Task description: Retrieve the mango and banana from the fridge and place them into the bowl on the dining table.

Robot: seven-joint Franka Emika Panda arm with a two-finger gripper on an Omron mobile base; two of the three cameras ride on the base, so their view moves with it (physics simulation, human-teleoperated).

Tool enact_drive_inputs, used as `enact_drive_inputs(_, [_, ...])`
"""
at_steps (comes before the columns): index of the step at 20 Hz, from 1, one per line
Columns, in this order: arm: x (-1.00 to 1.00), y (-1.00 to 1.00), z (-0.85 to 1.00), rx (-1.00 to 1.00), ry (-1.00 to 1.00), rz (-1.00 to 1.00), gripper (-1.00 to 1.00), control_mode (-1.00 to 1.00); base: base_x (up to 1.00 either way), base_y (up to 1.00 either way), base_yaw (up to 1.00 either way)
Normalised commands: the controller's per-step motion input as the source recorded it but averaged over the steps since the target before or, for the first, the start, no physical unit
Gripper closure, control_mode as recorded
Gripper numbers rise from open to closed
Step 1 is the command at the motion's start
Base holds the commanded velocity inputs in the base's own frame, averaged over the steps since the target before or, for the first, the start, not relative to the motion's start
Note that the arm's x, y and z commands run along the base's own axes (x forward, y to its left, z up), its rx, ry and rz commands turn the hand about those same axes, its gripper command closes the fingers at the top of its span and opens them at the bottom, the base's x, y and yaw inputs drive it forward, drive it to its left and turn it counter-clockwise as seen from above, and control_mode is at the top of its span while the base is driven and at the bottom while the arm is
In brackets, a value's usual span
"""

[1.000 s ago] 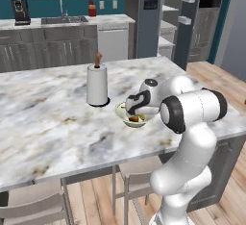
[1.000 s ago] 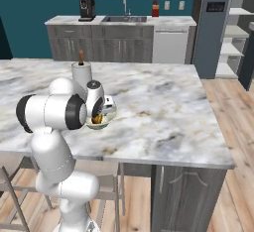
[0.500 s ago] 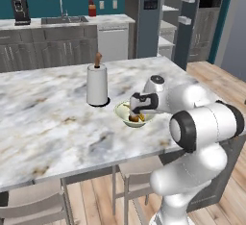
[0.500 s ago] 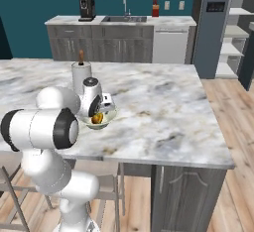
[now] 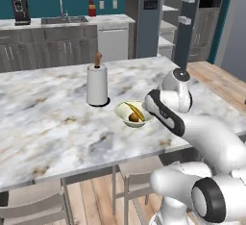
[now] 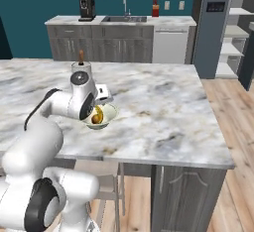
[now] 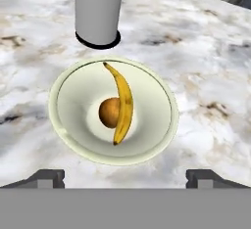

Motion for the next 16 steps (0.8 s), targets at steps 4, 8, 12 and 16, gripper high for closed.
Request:
enact_drive_inputs(4, [-1.0, -0.54, 0.87, 0.02, -0.29, -0.02, -1.0, -1.0, 0.0, 0.0, 0.0])
enact_drive_inputs(8, [-1.0, -0.78, 0.71, 0.06, -0.24, -0.03, -1.0, -1.0, 0.0, 0.0, 0.0])
enact_drive_inputs(12, [-1.0, -0.87, 0.53, 0.07, -0.19, -0.06, -1.0, -1.0, 0.0, 0.0, 0.0])
enact_drive_inputs(16, [-0.93, -0.74, 0.56, 0.06, -0.18, -0.05, -1.0, -1.0, 0.0, 0.0, 0.0])
